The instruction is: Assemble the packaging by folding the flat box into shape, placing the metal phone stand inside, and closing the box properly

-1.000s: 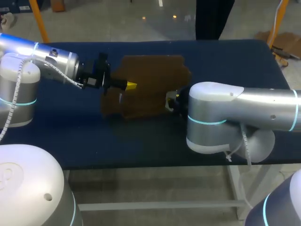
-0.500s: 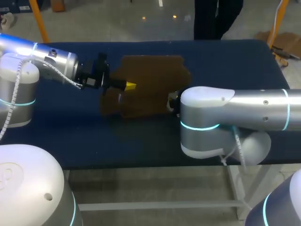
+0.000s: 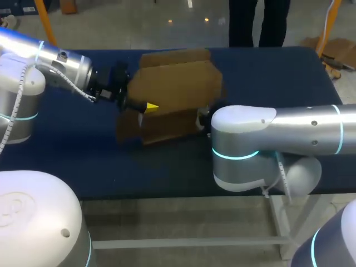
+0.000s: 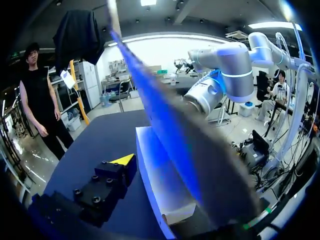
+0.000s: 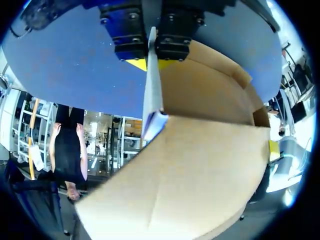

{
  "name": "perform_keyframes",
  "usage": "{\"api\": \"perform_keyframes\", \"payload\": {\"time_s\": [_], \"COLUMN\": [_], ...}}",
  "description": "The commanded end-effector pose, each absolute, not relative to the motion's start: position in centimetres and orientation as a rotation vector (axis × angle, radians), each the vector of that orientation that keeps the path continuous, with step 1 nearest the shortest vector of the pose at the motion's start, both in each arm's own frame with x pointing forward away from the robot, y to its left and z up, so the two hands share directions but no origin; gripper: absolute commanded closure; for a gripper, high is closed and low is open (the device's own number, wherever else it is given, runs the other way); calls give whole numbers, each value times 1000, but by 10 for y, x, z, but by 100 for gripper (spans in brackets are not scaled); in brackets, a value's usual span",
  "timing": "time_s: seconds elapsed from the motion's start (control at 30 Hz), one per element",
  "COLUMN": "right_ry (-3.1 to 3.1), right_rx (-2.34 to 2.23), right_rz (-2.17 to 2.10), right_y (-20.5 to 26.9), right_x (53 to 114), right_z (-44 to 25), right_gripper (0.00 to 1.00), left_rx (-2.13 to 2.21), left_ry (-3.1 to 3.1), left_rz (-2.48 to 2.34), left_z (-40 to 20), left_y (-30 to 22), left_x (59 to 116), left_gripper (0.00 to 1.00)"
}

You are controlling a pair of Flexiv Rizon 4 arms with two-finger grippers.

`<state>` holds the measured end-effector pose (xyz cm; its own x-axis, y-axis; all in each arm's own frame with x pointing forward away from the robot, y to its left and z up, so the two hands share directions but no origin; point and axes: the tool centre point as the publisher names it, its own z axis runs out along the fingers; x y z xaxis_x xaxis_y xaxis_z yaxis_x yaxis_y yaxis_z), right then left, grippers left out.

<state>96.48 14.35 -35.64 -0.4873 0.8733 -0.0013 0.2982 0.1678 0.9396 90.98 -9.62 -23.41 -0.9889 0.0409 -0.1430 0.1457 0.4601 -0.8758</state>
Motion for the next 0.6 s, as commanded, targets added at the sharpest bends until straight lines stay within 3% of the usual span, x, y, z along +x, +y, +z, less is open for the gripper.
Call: {"api": "perform_keyframes", "payload": {"time_s": [0.03,0.6], "right_ry": [1917,1951], "right_rx": [1119,1178], "right_rz": [1311,1462], "right_y": [141,127], "right_x": [965,966], "right_z": [-344,-334], "right_gripper": [100,100], "left_rx": [189,375], "left_ry": [2605,2446], "left_rz": [-1506,-1462], "left_z": [-228,-222], "left_y": [-91,-60], "left_x": [902,877], "left_gripper": [0,0]}}
